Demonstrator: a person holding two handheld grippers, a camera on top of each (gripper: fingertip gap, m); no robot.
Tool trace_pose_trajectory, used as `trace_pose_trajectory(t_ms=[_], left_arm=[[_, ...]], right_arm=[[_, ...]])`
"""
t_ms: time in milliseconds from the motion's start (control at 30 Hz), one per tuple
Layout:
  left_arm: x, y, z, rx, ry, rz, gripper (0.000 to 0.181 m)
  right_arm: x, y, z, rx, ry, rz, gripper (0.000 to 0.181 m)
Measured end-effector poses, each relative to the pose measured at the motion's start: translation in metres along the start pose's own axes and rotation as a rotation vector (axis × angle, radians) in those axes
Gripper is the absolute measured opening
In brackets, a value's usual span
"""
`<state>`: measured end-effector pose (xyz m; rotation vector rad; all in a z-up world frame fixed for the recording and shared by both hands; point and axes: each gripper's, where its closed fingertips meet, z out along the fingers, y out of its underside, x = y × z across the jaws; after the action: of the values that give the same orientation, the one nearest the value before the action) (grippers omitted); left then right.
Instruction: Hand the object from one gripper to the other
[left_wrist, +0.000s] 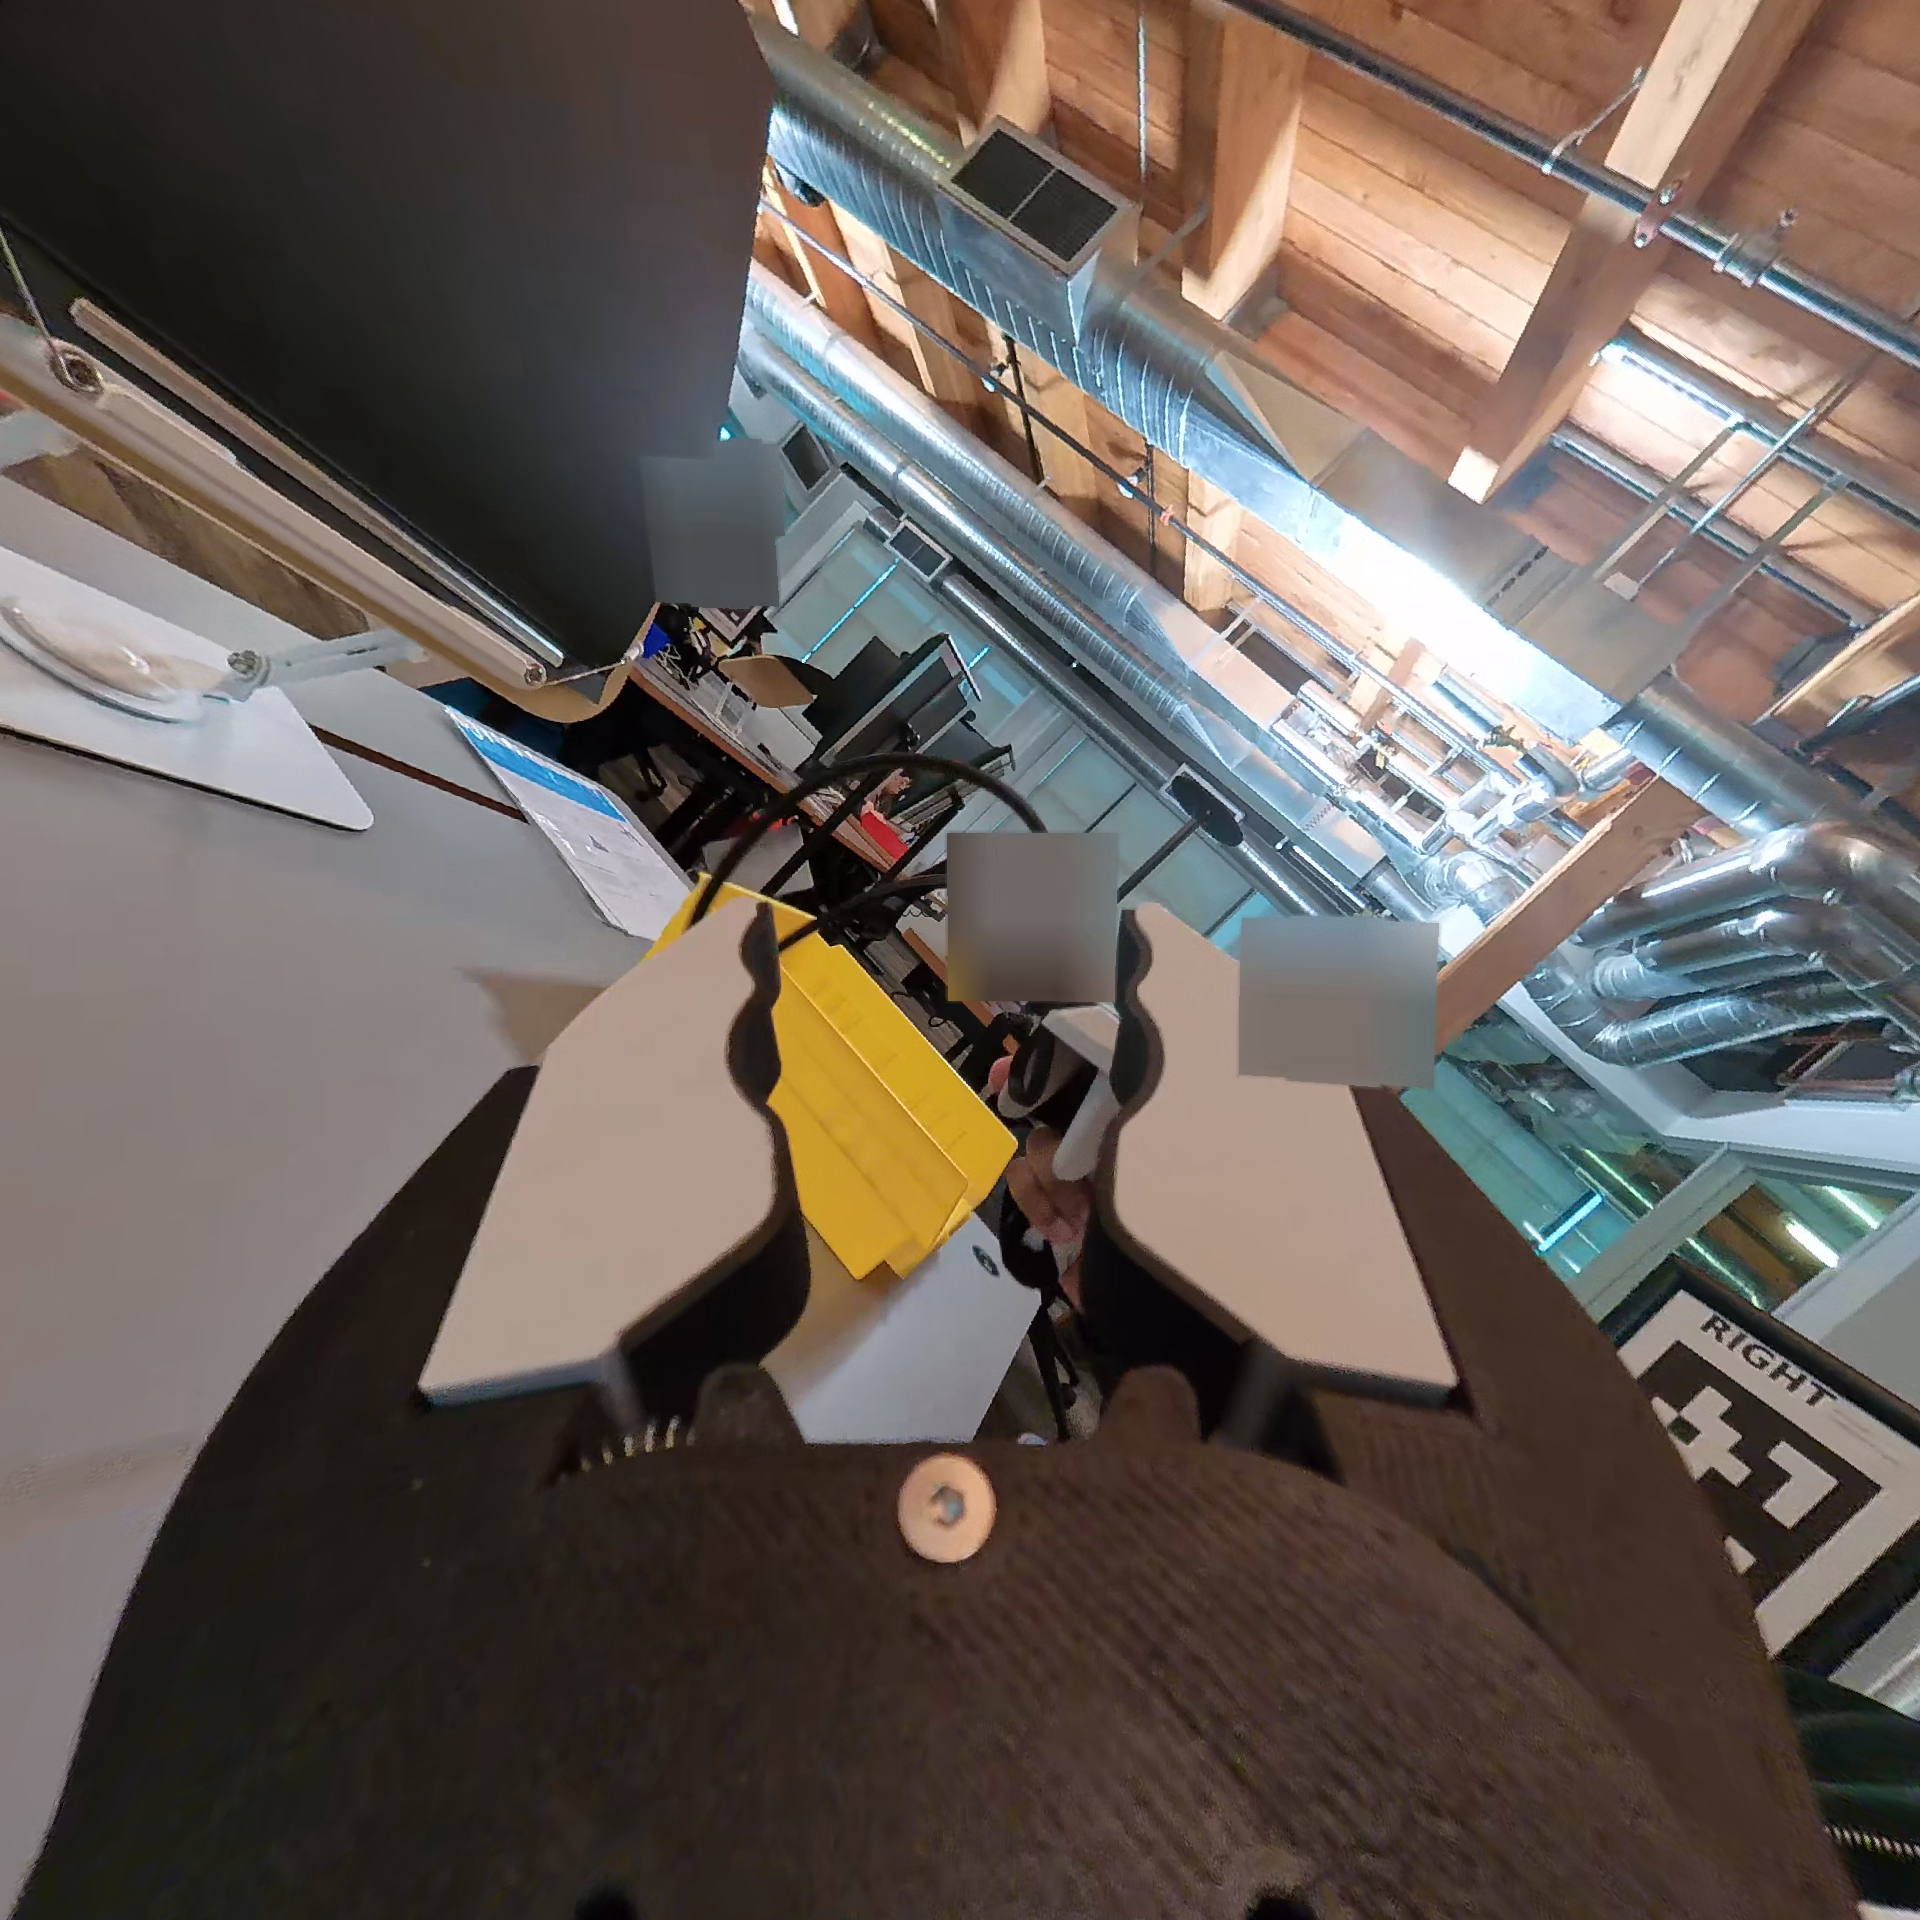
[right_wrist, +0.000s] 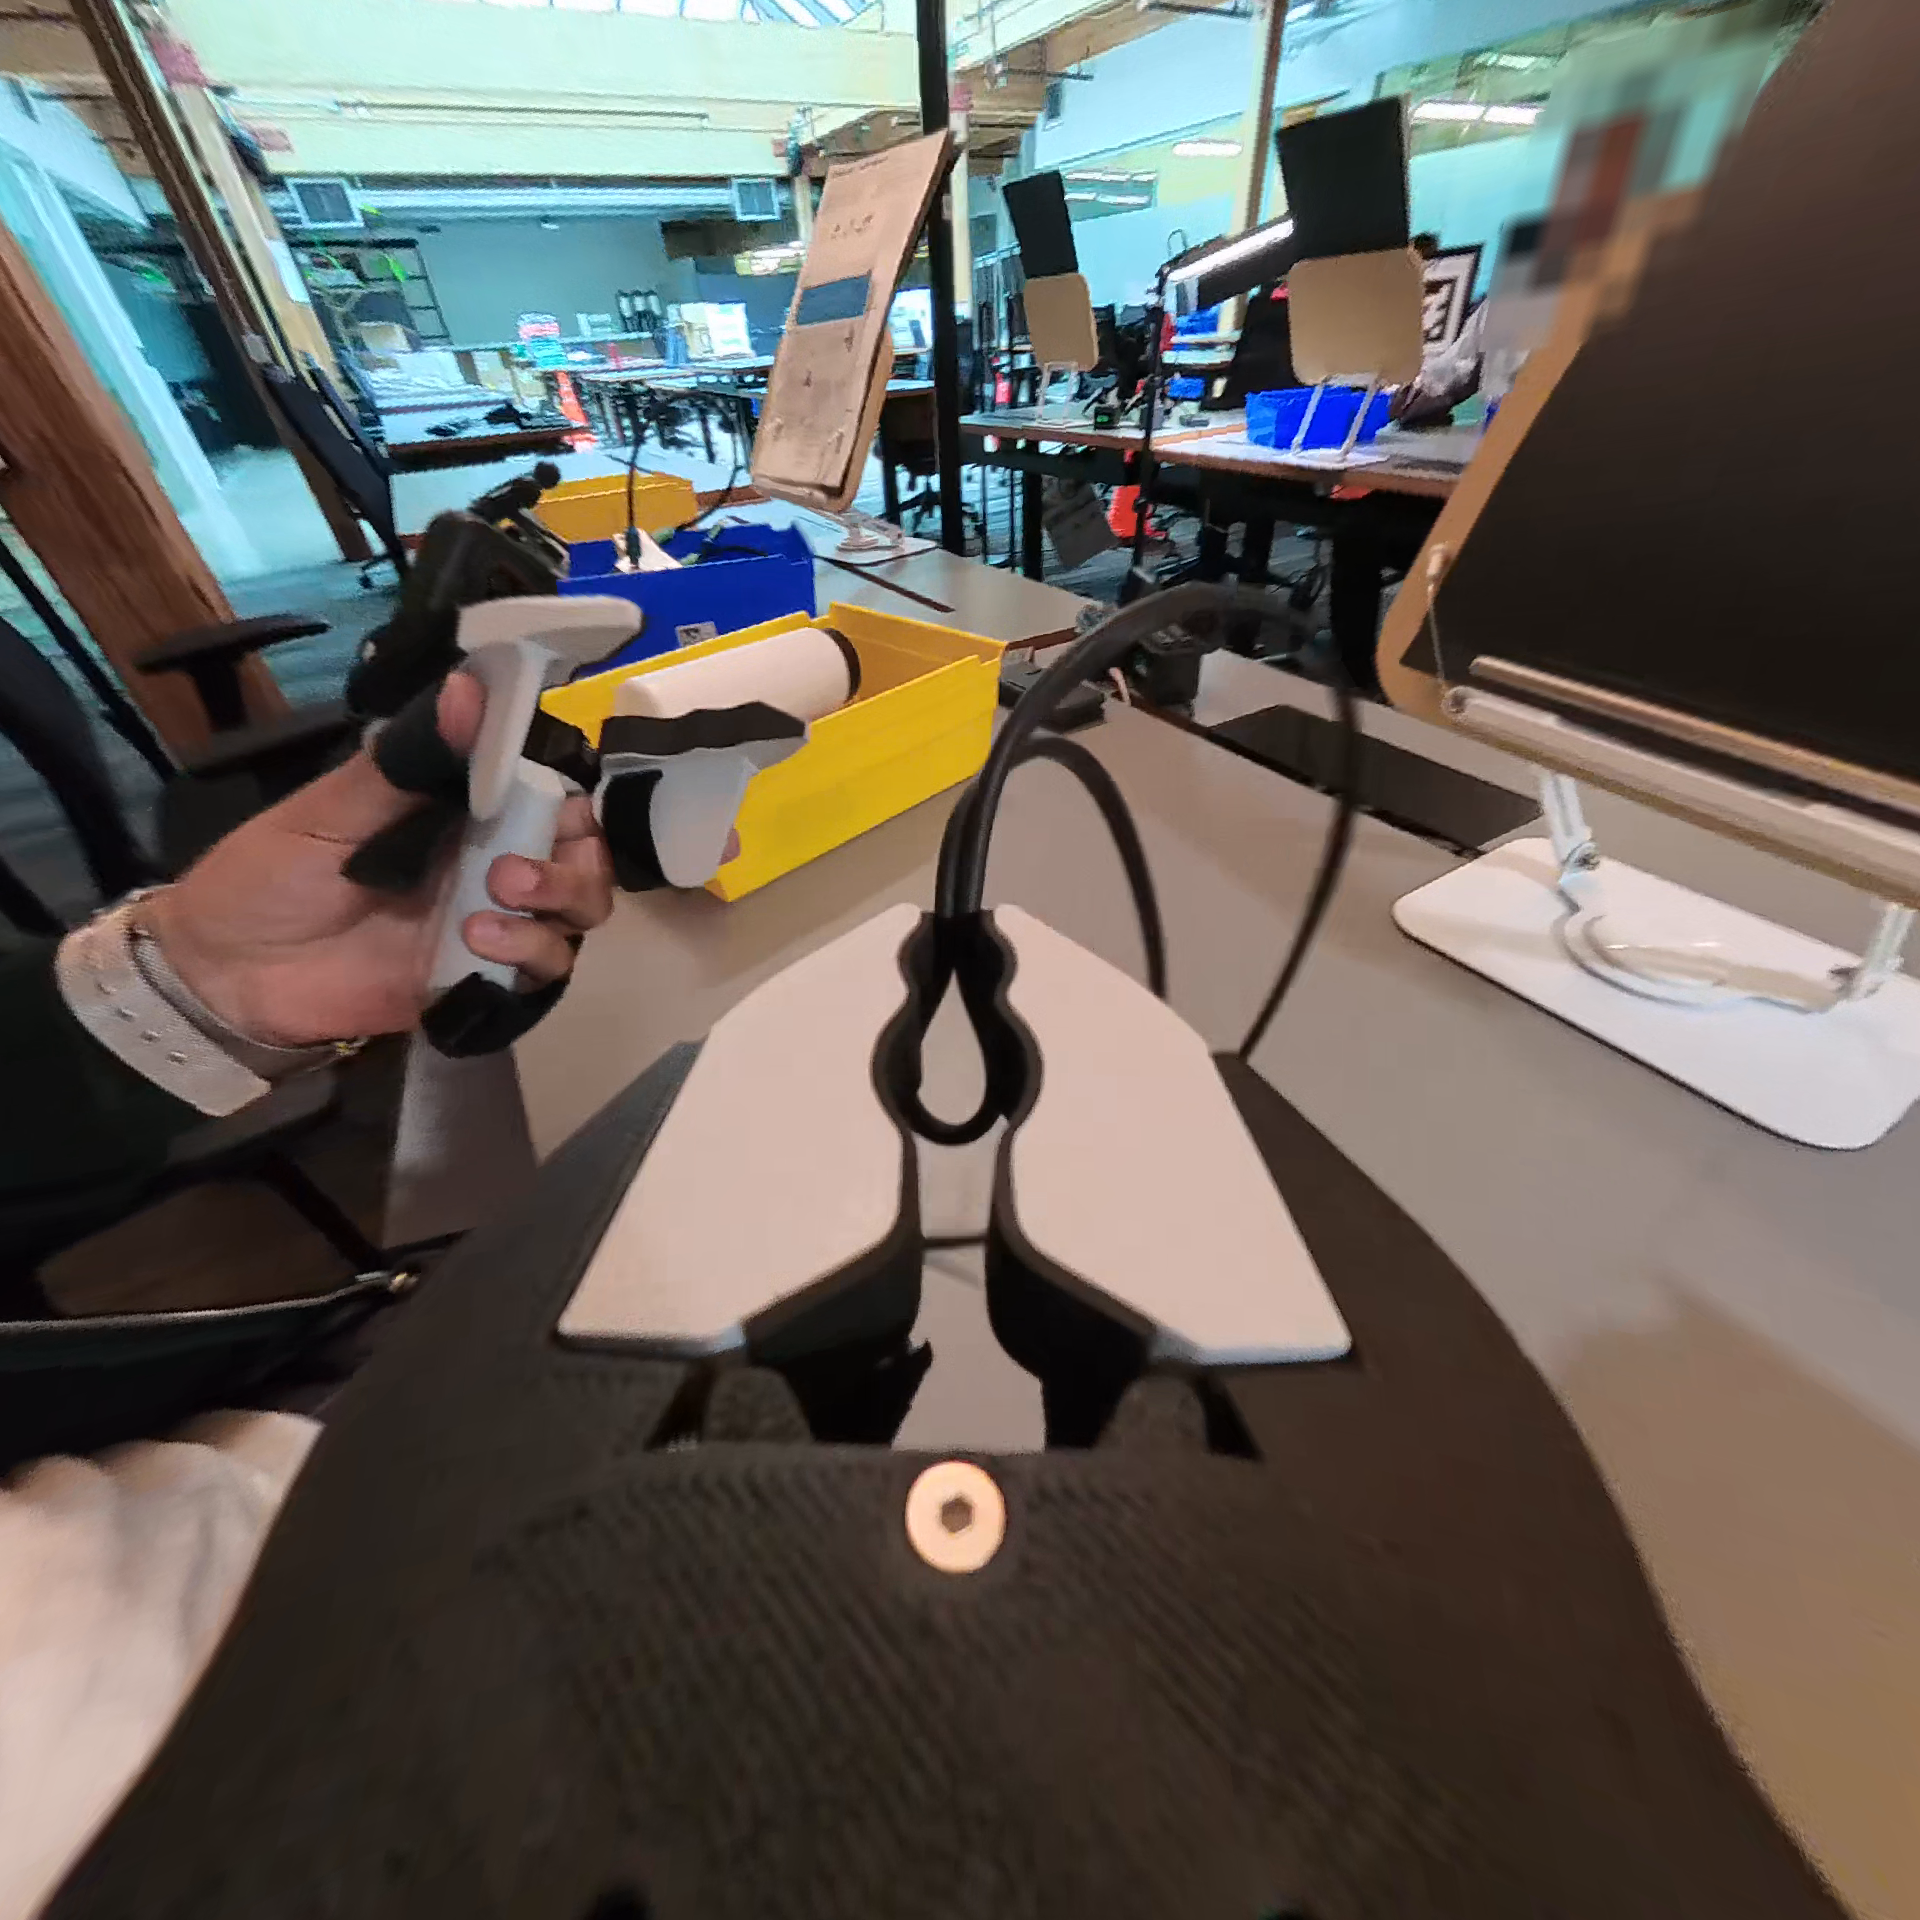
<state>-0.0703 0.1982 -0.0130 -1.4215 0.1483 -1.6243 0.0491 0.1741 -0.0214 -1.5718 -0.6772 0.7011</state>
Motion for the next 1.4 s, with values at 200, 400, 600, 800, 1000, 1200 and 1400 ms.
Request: trace_pose_trajectory(t_ms=[200, 400, 600, 800, 1000, 1200, 1400], left_arm=[[-0.002, 0.025, 0.01, -0.11, 0.027, 0.008, 0.063], [-0.021, 0.071, 0.018, -0.336, -0.008, 0.08, 0.071], [-0.053, 0.126, 0.018, -0.526, -0.048, 0.322, 0.084], [-0.043, 0.137, 0.023, -0.502, 0.032, 0.363, 0.081], [-0.012, 0.165, 0.021, -0.585, 0.245, 0.265, 0.071], [0.011, 0.201, 0.008, -0.77, 0.407, 0.214, 0.014], [0.014, 0.194, 0.009, -0.745, 0.417, 0.125, 0.007]], right_arm=[[-0.003, -0.003, -0.011, -0.112, -0.062, -0.011, 0.007], [-0.013, -0.032, -0.027, -0.024, -0.122, 0.03, 0.007], [-0.032, -0.06, -0.042, 0.073, -0.231, 0.1, 0.007], [-0.055, -0.073, -0.047, 0.097, -0.304, 0.089, 0.008], [-0.075, -0.084, -0.051, 0.128, -0.377, 0.102, 0.008], [-0.075, -0.088, -0.053, 0.14, -0.373, 0.099, 0.007], [-0.065, -0.087, -0.055, 0.142, -0.343, 0.101, 0.007]])
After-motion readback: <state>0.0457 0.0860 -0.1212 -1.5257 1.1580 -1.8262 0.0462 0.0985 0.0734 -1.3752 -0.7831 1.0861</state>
